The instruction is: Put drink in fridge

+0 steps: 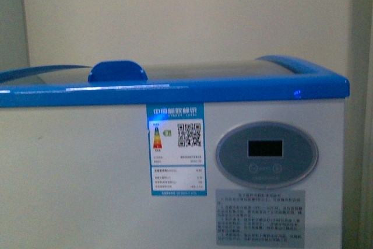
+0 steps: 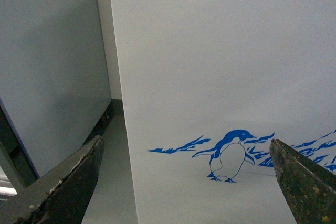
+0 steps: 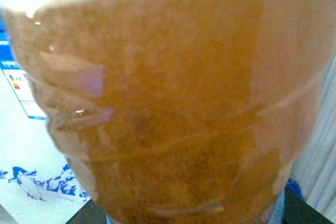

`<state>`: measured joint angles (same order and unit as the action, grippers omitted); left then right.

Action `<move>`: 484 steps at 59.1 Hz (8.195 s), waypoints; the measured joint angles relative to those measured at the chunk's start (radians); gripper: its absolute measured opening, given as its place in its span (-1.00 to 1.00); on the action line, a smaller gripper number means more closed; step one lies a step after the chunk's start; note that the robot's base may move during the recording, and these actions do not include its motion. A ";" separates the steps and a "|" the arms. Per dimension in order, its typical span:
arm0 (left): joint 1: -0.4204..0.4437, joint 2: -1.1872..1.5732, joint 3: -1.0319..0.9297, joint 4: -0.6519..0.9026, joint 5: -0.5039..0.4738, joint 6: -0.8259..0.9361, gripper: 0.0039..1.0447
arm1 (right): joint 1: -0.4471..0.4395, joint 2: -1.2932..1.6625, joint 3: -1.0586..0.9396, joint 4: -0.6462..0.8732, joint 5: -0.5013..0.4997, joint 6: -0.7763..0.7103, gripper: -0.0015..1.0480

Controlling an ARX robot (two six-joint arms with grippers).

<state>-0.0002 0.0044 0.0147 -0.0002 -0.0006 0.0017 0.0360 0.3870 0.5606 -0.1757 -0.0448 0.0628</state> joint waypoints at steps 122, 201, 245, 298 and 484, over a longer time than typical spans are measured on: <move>-0.056 1.753 1.411 -0.380 0.790 1.353 0.85 | 0.000 0.000 0.001 0.004 0.000 0.000 -0.23; -0.093 2.565 2.659 -0.571 0.751 1.241 0.85 | 0.000 0.000 0.001 0.004 0.000 0.000 -0.23; -0.037 1.957 1.585 0.372 0.011 0.473 0.85 | 0.001 -0.004 0.001 0.004 0.021 0.000 -0.23; 0.000 1.056 0.231 0.805 0.000 0.004 -0.96 | 0.242 1.352 1.293 -0.400 0.001 -1.294 -0.24; 0.000 0.001 0.000 0.000 0.000 0.003 -0.96 | -0.035 -0.039 -0.344 0.316 0.043 -0.074 -0.95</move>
<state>-0.0002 0.0055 0.0147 0.0002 -0.0002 0.0044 0.0006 0.3477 0.2161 0.1406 -0.0017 -0.0116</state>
